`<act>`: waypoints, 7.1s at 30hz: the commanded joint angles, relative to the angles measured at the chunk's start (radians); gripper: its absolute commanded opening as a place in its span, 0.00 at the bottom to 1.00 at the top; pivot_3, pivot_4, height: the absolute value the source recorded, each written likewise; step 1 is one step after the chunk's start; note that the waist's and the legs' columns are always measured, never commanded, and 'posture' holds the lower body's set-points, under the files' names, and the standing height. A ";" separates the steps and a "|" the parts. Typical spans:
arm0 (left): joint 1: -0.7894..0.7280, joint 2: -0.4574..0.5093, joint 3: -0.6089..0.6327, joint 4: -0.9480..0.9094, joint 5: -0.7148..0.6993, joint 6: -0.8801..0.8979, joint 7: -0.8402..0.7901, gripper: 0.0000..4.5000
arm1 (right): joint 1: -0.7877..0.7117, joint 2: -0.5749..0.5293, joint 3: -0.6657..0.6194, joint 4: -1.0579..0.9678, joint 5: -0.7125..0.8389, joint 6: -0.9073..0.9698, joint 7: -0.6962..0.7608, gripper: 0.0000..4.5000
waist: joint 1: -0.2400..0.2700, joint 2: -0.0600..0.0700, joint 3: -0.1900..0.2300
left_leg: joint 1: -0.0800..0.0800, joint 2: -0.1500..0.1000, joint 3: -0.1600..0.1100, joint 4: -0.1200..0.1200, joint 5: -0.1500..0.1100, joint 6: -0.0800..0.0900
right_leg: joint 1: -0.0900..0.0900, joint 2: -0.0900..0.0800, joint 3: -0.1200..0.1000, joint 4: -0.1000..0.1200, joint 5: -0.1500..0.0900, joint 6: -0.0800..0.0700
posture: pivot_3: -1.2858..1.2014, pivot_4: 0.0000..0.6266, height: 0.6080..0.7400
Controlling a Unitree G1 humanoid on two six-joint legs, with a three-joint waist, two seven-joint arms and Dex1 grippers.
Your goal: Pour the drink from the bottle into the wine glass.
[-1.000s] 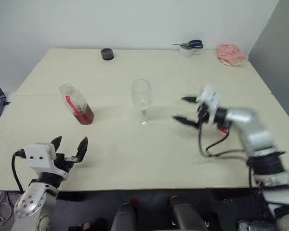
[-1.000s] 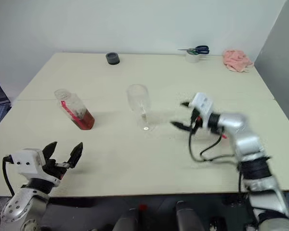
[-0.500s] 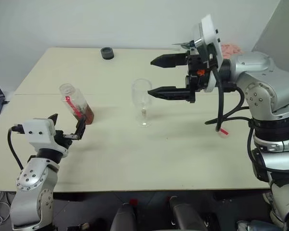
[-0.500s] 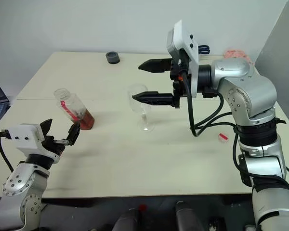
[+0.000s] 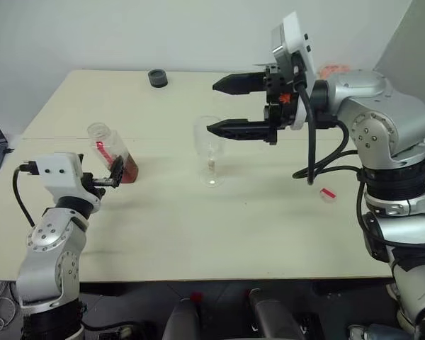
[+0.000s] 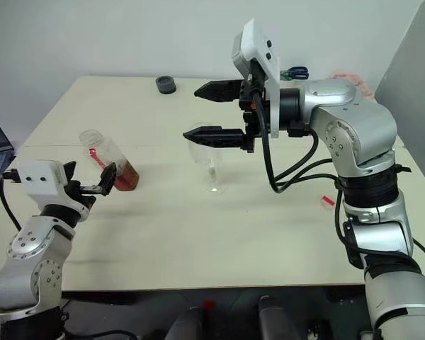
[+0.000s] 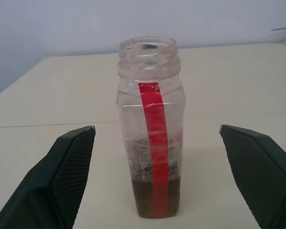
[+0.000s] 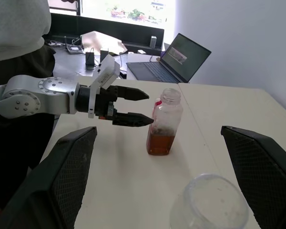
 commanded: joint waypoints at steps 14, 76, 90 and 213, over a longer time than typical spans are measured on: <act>-0.258 0.055 -0.069 0.399 0.087 -0.240 -0.111 1.00 | -0.030 0.010 0.003 -0.028 -0.024 -0.005 -0.032 0.99 | 0.003 0.000 0.000 | -0.001 0.000 0.000 0.000 0.000 0.000 | 0.000 0.000 -0.001 0.000 0.001 -0.002 | 0.52 0.24 1.00; -1.077 0.162 -0.691 1.268 0.842 -1.370 -0.169 0.40 | 0.819 -0.148 -0.352 -0.615 0.093 -0.096 -0.448 1.00 | 0.025 0.000 0.001 | -0.008 -0.003 -0.006 0.003 0.001 0.001 | -0.002 -0.001 -0.006 0.000 0.000 0.002 | 0.52 0.24 1.00; -1.134 0.204 -0.764 1.295 1.022 -1.410 0.064 0.40 | 0.801 -0.153 -0.335 -0.598 0.089 -0.102 -0.457 1.00 | 0.026 0.000 0.001 | -0.008 -0.003 -0.006 0.003 0.001 0.001 | -0.002 -0.001 -0.006 0.000 0.000 0.001 | 0.52 0.24 1.00; -0.098 0.094 0.028 0.140 -0.054 -0.042 -0.120 1.00 | 0.142 0.066 0.087 -0.153 -0.105 -0.092 -0.251 1.00 | 0.016 0.000 0.000 | 0.001 -0.003 -0.006 0.004 0.002 0.001 | -0.001 -0.004 -0.006 0.015 -0.001 -0.001 | 0.52 0.24 1.00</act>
